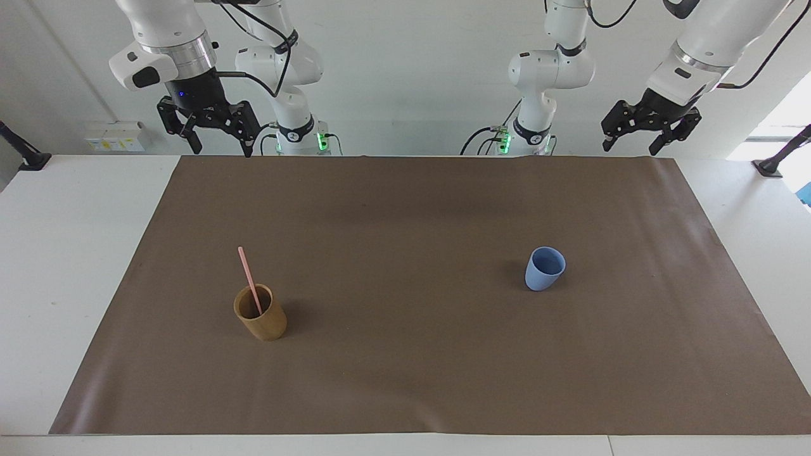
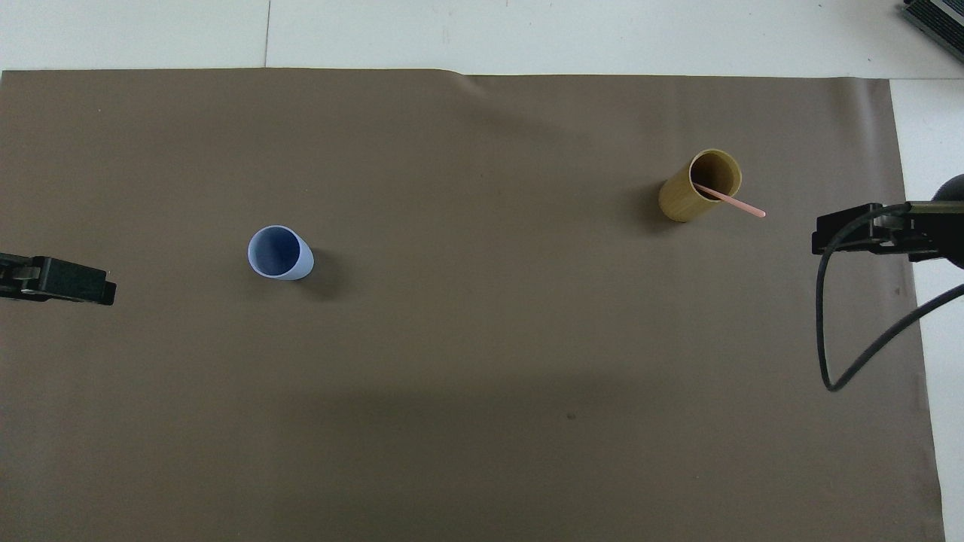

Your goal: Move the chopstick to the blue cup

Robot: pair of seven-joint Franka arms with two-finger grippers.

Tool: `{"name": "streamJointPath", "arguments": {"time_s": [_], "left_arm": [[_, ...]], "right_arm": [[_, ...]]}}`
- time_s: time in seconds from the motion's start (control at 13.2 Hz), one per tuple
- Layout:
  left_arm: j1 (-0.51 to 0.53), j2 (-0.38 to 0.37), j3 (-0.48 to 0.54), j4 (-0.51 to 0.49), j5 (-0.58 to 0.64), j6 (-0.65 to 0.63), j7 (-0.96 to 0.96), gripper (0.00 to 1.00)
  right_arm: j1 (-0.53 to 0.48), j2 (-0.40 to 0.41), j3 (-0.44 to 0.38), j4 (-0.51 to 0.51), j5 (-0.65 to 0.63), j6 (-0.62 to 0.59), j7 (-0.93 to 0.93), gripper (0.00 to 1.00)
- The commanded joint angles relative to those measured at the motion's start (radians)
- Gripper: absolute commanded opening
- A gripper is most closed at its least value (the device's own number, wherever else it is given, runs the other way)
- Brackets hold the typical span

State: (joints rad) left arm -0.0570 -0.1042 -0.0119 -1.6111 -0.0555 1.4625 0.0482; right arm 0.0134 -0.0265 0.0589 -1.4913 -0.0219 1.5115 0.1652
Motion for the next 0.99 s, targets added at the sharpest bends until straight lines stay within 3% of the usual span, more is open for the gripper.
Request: {"name": "streamJointPath", "arguments": {"time_s": [0.0, 0.91], "left_arm": [[0.017, -0.015, -0.01, -0.006, 0.009, -0.005, 0.024, 1.0], [0.016, -0.017, -0.01, -0.01, 0.006, -0.007, 0.024, 1.0]], "right_arm": [[-0.018, -0.015, 0.009, -0.018, 0.008, 0.01, -0.024, 1.0], [-0.018, -0.013, 0.009, -0.018, 0.008, 0.013, -0.024, 1.0]]}}
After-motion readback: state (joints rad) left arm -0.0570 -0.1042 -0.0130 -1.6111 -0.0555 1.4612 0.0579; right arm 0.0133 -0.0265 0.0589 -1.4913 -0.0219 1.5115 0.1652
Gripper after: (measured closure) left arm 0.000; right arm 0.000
